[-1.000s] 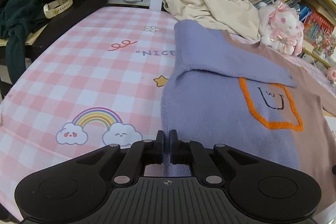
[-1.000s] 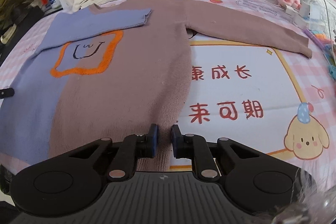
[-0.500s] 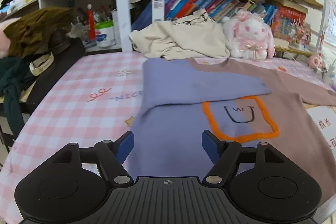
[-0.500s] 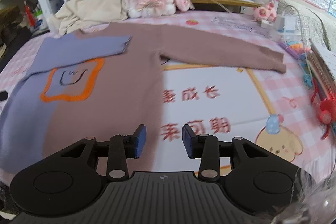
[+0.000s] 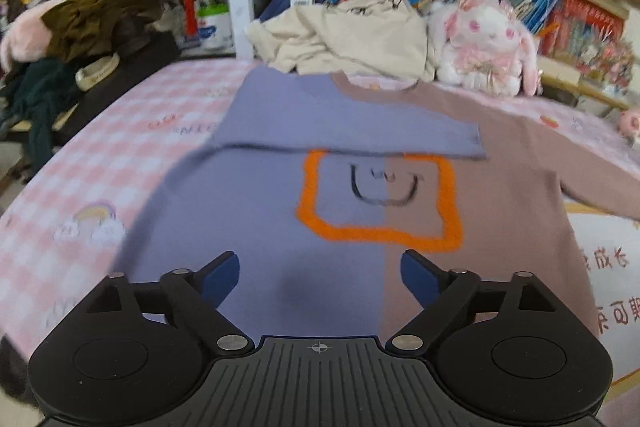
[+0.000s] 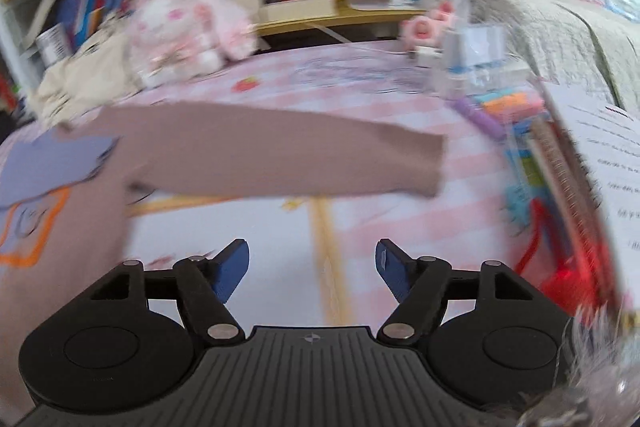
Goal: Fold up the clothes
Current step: 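Grasp the mauve sleeve cuff with the right gripper, then fold the mauve sleeve across the sweater body with the right gripper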
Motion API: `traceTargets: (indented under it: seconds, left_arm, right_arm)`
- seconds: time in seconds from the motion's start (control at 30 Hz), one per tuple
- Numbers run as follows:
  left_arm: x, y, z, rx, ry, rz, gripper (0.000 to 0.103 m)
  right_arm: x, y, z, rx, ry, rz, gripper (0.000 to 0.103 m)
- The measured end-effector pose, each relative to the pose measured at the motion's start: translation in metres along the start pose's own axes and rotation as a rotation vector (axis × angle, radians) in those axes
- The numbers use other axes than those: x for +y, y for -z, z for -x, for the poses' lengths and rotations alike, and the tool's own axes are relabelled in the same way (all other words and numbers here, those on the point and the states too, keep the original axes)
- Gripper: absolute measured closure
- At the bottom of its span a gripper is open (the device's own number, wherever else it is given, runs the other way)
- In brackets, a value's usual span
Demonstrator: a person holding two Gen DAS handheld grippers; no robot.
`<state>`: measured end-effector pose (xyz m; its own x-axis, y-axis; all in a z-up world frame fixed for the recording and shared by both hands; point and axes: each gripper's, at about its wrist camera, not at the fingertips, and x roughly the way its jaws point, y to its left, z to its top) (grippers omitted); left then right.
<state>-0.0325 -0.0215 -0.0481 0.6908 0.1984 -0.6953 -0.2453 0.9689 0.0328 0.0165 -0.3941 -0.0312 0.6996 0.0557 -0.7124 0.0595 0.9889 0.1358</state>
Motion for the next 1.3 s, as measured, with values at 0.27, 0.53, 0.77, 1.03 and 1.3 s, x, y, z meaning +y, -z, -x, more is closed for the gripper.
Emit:
traceTargets:
  seconds: [0.27, 0.53, 0.77, 1.03, 1.3]
  left_arm:
    - [-0.022, 0.032, 0.027, 0.07, -0.072, 0.03, 0.012]
    - [-0.024, 0.041, 0.043, 0.071, -0.125, 0.067, 0.012]
    - [-0.031, 0.036, 0.042, 0.056, -0.121, 0.02, 0.012]
    - [-0.026, 0.025, 0.033, 0.022, -0.084, -0.041, 0.011]
    - [0.003, 0.02, 0.026, -0.035, -0.009, -0.13, 0.011]
  right_arm:
    - [-0.069, -0.036, -0.045, 0.056, -0.007, -0.136, 0.036]
    - [-0.091, -0.047, -0.068, 0.06, -0.093, -0.305, 0.051]
    - [-0.082, -0.053, -0.078, 0.057, -0.007, -0.171, 0.095]
    - [-0.062, -0.084, -0.045, -0.017, -0.134, -0.161, 0.096]
    - [0.04, -0.127, -0.019, -0.085, -0.273, -0.017, 0.096]
